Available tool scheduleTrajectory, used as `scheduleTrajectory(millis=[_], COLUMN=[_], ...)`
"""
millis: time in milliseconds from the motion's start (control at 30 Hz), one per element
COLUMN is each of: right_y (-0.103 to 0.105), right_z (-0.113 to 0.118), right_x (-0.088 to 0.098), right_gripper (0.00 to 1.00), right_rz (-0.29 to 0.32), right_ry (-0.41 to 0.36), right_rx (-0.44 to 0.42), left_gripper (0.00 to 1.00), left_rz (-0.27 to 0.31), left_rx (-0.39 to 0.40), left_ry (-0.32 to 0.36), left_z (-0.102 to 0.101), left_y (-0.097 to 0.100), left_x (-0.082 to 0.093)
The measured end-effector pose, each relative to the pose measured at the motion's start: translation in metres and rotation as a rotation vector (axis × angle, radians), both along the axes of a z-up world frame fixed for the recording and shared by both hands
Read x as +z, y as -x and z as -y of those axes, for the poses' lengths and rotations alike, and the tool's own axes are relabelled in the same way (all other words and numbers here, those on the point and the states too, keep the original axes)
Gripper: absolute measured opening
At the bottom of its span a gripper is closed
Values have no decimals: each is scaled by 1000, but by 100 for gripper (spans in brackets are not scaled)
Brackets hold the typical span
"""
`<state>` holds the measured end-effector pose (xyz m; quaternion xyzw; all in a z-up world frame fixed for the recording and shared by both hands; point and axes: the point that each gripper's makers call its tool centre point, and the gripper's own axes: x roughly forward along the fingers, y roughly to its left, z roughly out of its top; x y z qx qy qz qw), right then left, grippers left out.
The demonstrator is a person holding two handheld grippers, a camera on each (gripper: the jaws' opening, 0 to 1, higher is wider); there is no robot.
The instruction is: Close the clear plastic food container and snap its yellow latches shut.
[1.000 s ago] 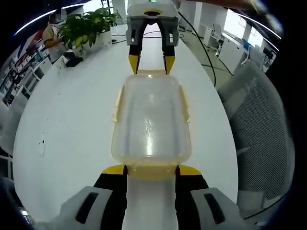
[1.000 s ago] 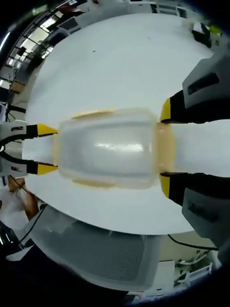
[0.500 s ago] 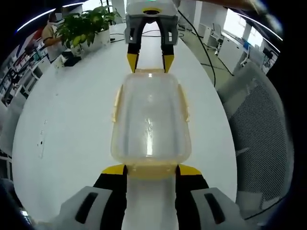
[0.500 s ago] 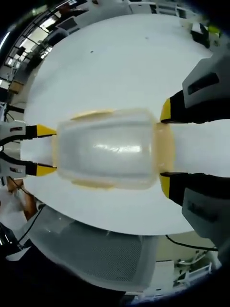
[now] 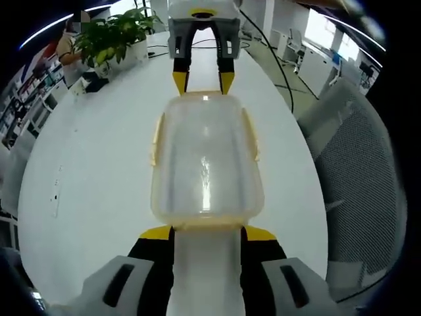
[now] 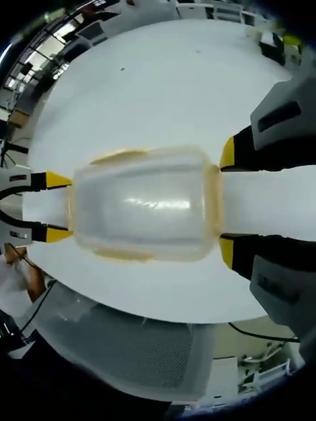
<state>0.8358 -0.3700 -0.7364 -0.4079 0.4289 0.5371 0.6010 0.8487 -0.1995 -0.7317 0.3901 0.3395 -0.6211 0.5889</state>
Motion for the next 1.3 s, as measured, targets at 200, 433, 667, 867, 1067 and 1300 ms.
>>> scheduleTrajectory(millis=[200, 433, 667, 867, 1067, 1300], right_y=[0, 0, 0, -2, -4, -4], right_z=[1, 2, 3, 2, 2, -2], right_x=[5, 15, 24, 32, 41, 41], right_gripper=[38, 38, 36, 35, 34, 34], right_rz=[17, 32, 47, 64, 84, 92], right_ry=[-8, -45, -91, -153, -214, -272], right_rx=[-20, -75, -159, -267, -385, -499], left_gripper=[34, 37, 37, 37, 36, 36], left_rz=[12, 3, 12, 2, 3, -21], left_rx=[26, 97, 158, 245, 343, 477], left_ry=[4, 34, 47, 77, 109, 140], left_z=[-4, -4, -9, -9, -6, -9], left_y=[-4, -4, -4, -6, -7, -6], left_x=[3, 12, 18, 22, 25, 24])
